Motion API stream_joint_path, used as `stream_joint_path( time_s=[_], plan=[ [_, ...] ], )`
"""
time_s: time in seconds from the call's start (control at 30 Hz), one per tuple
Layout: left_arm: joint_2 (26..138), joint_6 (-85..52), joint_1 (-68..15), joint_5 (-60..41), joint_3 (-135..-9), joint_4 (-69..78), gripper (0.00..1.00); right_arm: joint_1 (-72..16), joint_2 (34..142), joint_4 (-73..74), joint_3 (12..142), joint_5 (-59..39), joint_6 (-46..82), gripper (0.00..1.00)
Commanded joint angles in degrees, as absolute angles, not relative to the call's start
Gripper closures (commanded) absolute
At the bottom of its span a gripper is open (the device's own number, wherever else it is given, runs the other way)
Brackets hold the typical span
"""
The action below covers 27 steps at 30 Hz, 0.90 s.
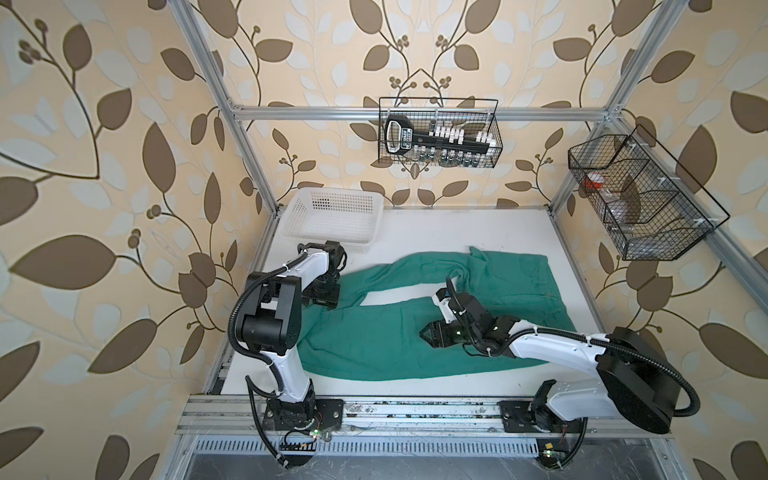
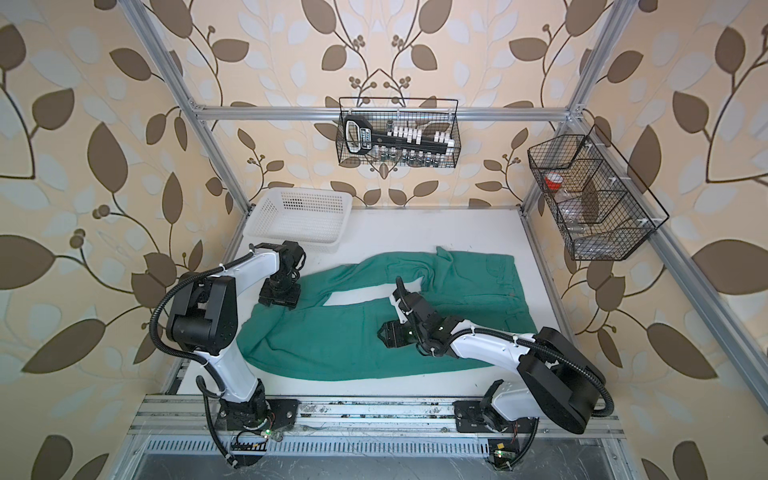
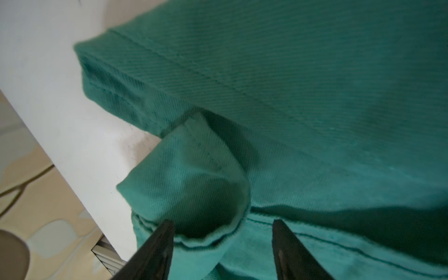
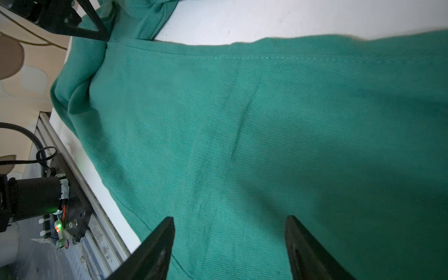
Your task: Fold and stack the trousers
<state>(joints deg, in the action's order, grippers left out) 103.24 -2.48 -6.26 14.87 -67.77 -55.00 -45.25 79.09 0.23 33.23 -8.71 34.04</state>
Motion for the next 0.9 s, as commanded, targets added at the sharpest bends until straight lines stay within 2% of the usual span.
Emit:
stream_joint_path(
  time_s=[0.0,0.13,0.27,0.33,0.63,0.87],
  plan=[
    [103.45,0.20,-5.71,12.94,-69.17,-55.69,0.43,-45.22,81.15,1.37,33.10,-6.73,34.32,0.27],
    [103.23,0.14,-5.56,13.92,-68.64,-55.37,0.62,-45.09,83.58,1.95,35.24,-5.80,34.14,0.27],
    [102.88,-0.42,-5.30,15.09,-69.33,-56.23,0.92,-47.16,85.02,0.79,39.58,-4.20,33.57,0.28],
    [102.55,-1.19,-5.04,15.96,-69.85,-57.07,1.00,-48.19,85.92,1.04,41.37,-3.82,33.53,0.27],
    [97.21,-5.87,-2.79,19.85,-74.44,-63.28,1.00,-52.46,96.50,5.50,49.64,-0.23,31.92,0.28],
    [92.96,-12.24,8.07,22.04,-74.45,-62.61,1.00,-52.58,106.56,7.30,53.23,3.94,30.87,0.29]
  ],
)
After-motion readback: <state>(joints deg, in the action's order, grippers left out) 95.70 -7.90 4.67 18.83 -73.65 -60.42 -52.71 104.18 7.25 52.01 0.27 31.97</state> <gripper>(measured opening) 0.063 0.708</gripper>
